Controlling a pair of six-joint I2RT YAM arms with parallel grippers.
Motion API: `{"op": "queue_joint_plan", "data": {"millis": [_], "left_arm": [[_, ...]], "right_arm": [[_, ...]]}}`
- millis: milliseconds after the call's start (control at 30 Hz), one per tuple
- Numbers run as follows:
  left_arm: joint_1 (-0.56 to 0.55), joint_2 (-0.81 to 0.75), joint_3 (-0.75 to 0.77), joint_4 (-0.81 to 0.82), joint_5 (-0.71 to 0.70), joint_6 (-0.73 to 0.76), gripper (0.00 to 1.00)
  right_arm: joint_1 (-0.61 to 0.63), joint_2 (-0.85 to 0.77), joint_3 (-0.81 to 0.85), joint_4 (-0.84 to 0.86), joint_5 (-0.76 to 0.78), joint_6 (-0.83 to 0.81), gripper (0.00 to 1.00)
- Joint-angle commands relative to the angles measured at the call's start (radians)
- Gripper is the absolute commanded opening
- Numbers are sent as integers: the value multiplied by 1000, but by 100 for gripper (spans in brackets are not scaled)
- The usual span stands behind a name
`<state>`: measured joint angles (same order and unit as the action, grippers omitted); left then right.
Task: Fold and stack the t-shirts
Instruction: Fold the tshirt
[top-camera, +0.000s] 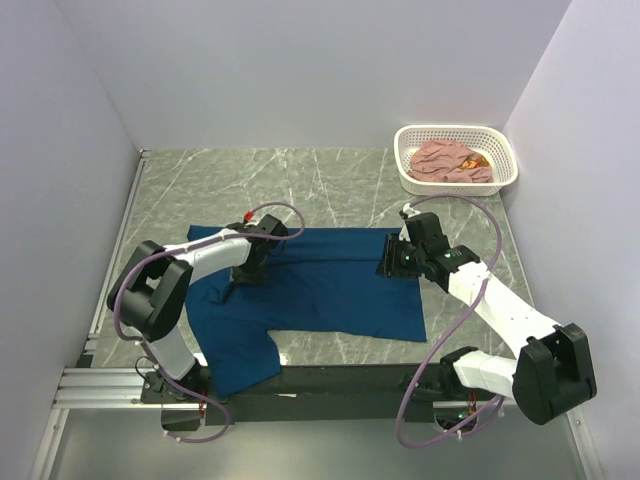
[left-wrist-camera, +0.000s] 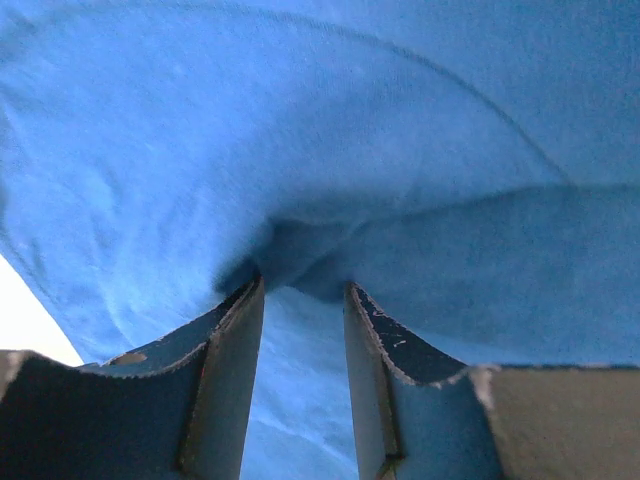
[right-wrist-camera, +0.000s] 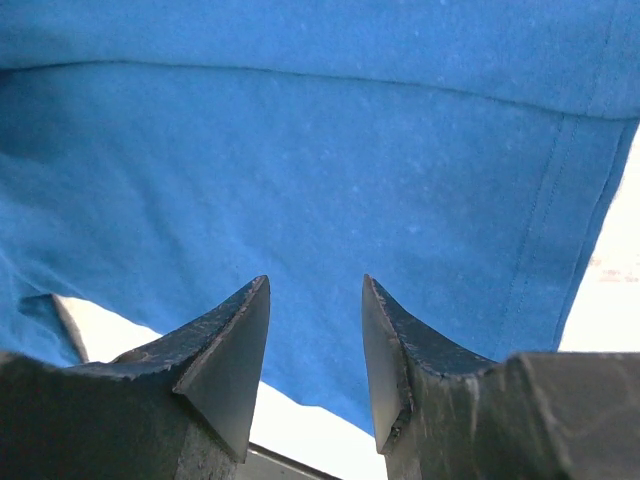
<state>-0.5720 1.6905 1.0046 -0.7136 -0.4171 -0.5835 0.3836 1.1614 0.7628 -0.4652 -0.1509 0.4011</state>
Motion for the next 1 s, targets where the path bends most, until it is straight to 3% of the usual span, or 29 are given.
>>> {"op": "queue_joint_plan", "data": {"millis": [0, 433, 633, 733, 967], "left_arm": [[12, 11, 34, -4, -94, 16, 43], [18, 41, 60, -7, -103, 33, 40], [18, 40, 68, -21, -101, 42, 17], [20, 31, 81, -40, -92, 42, 1], [18, -44, 155, -136, 24, 59, 1]], "right_arm": [[0, -20, -22, 5, 11, -16, 49], [0, 7, -20, 17, 5, -24, 49], [0, 7, -28, 17, 11, -25, 49], [0, 11, -30, 19, 7, -24, 49], [-2, 1, -20, 10, 16, -30, 49]]}}
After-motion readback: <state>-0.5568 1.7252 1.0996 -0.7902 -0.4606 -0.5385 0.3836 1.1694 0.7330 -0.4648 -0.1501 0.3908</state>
